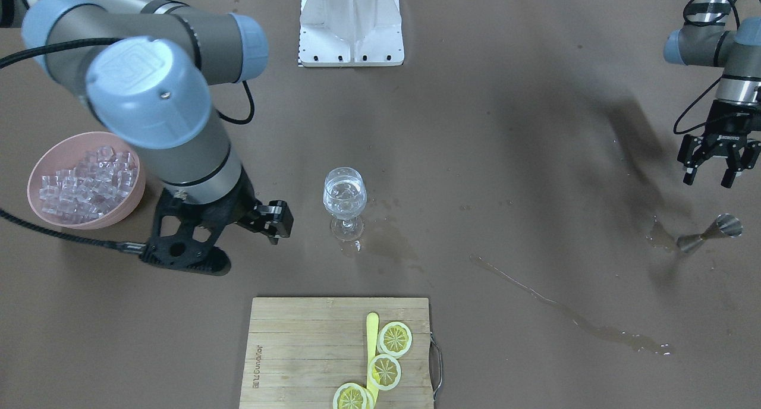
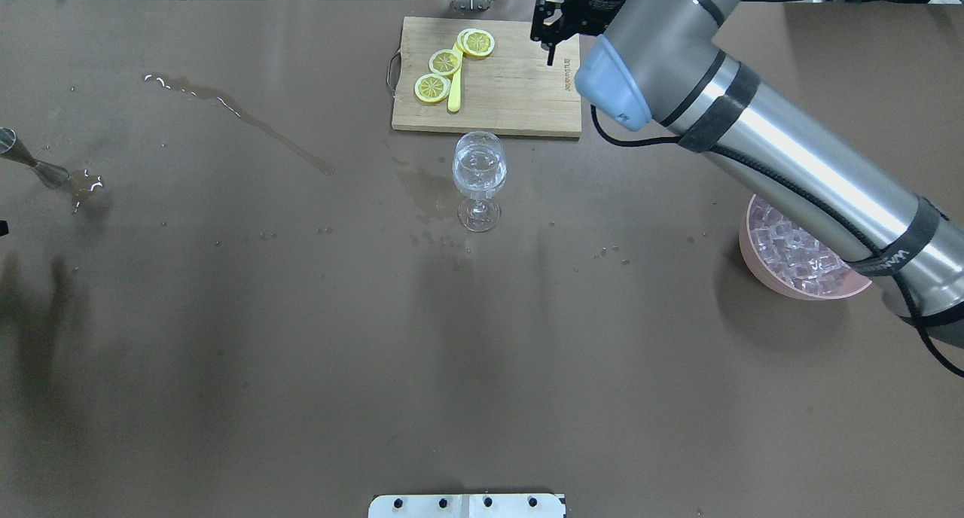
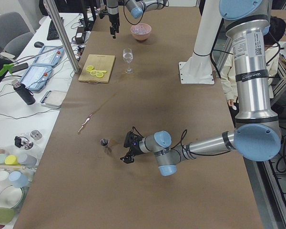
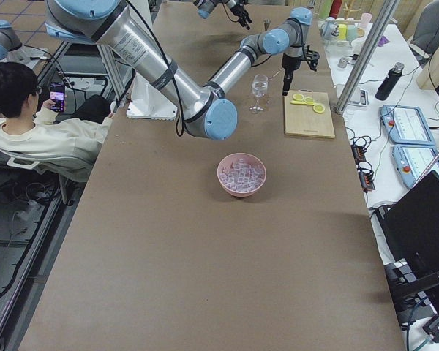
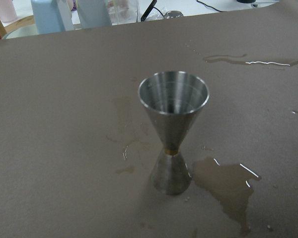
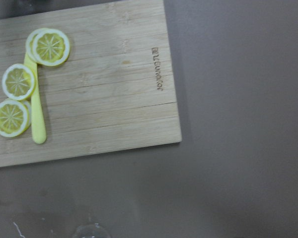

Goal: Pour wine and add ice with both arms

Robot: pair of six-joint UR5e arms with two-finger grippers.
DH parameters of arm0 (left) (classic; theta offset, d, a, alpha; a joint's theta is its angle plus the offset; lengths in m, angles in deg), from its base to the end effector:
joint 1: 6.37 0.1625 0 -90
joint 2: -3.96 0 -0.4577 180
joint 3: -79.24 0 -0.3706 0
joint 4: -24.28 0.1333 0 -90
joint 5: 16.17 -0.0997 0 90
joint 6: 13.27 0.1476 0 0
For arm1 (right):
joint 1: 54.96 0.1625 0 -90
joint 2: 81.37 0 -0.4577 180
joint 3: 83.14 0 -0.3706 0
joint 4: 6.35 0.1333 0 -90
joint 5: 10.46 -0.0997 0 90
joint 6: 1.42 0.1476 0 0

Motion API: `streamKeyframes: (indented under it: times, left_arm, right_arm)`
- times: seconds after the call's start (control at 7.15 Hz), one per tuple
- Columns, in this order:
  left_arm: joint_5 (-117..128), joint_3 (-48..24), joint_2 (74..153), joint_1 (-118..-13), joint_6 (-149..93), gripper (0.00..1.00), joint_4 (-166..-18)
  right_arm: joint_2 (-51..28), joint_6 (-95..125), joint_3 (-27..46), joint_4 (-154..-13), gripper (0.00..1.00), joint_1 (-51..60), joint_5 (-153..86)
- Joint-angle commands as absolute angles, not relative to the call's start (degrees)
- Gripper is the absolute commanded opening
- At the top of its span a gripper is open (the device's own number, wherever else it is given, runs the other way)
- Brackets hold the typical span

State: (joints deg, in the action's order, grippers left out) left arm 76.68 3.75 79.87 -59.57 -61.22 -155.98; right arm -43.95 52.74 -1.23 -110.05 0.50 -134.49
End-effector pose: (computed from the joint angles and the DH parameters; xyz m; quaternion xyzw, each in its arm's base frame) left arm 0.1334 -0.3886 0.7661 0.3641 0.3611 -0.0707 0.8556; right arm -0.3983 -0.6681 0.2350 -0.0157 -0.3792 0.0805 0.9217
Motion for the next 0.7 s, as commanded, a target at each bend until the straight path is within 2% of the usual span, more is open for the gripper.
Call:
streamKeyframes:
  times: [0.0, 0.14, 0.56]
  left_arm:
    - [94.53, 0.05, 75.42, -71.14, -61.26, 0.84, -153.89]
    - [108.32, -1.0, 77.07, -84.54, -60.73, 0.83, -147.35]
    - [117.75, -10.47, 81.9, -91.0, -48.02, 0.83, -119.44]
  right_arm:
    - [-39.99, 42.99, -1.23, -109.97, 0.88, 6.28, -137.19]
    - [-38.41, 37.83, -1.67, -109.97, 0.89, 9.0, -137.98]
    - [-29.91, 21.05, -1.32, -109.27, 0.89, 16.3, -139.74]
